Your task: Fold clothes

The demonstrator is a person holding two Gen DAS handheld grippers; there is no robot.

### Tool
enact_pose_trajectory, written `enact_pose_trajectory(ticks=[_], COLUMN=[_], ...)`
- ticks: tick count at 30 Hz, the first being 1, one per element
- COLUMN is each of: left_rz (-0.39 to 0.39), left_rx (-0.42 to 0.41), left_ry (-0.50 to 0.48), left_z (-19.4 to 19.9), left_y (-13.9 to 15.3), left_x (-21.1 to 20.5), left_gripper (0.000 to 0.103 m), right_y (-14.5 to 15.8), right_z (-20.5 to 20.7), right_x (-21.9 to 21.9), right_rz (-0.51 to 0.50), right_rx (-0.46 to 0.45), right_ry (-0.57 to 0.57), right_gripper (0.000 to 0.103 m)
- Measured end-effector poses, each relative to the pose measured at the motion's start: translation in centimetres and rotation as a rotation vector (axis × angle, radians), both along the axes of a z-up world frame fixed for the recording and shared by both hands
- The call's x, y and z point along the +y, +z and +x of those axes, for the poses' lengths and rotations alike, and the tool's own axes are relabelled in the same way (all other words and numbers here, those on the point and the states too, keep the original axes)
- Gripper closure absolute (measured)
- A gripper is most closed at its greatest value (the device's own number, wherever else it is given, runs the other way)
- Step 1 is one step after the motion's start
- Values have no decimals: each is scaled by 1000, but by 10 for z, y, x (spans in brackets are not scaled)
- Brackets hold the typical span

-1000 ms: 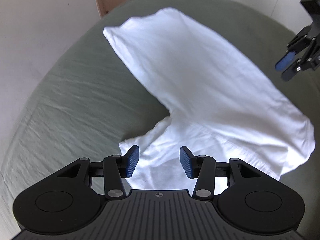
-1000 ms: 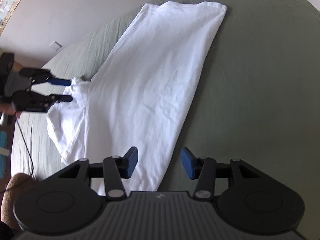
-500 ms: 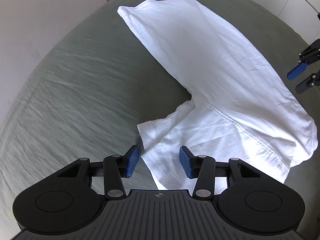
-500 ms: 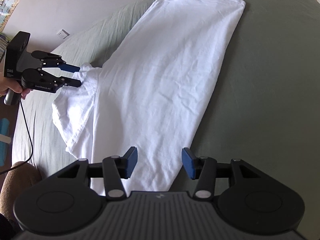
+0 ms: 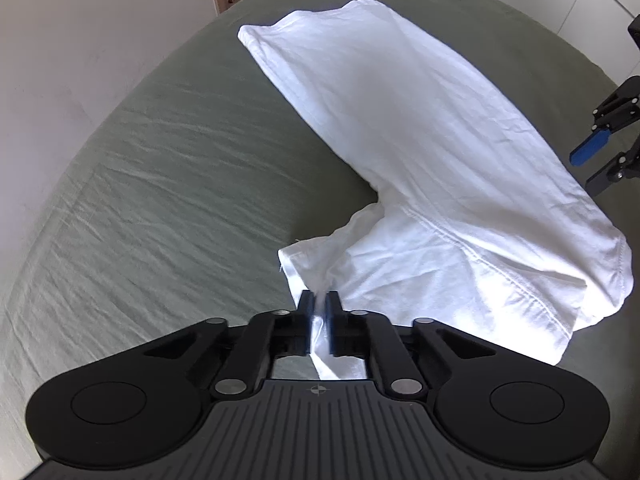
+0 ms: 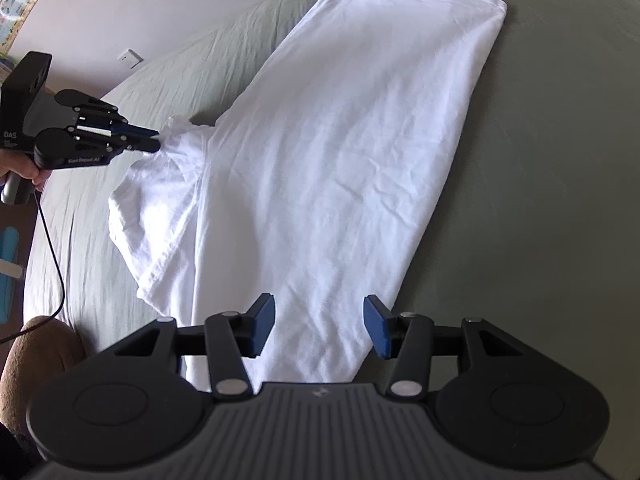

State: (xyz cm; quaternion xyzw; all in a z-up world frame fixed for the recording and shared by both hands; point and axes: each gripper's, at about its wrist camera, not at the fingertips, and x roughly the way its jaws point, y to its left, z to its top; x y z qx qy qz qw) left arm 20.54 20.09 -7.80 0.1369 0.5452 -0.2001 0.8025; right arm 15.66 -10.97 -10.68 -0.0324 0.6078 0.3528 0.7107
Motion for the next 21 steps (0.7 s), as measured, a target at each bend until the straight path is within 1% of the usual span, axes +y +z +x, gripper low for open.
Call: enact_pose_trajectory(ticks=[4,5,7,8,11,15,21], left_rz=[-9,-15,-1,8,30,32,59], left_rx=[-38,-32,-33,-20,-23,-27,-34], left_ry=[-15,-17,-13,-23,-35,-19,-40], left_z=[-3,-3,-3,-3,-3,-2,0], left_y=[18,22,25,25,24,22,28], left_x=[-2,-1,-2,-3,-6,-9,-11], left_gripper=[98,98,98,98,98,98,98], right_y=[-1,-2,-4,-4,-2,-2,-4], right_z=[-1,-2,-2,-2,-3,-4,-4], right_x=[-1,-1,-1,0,2,4,3], right_rz=[-8,-10,-14,-14,-9,-10,-18], right_rx=[4,6,9,11,9,7,16], right_ry=[-5,-6,-8,-8,1,6,5], right_gripper=[51,51,51,51,51,51,51])
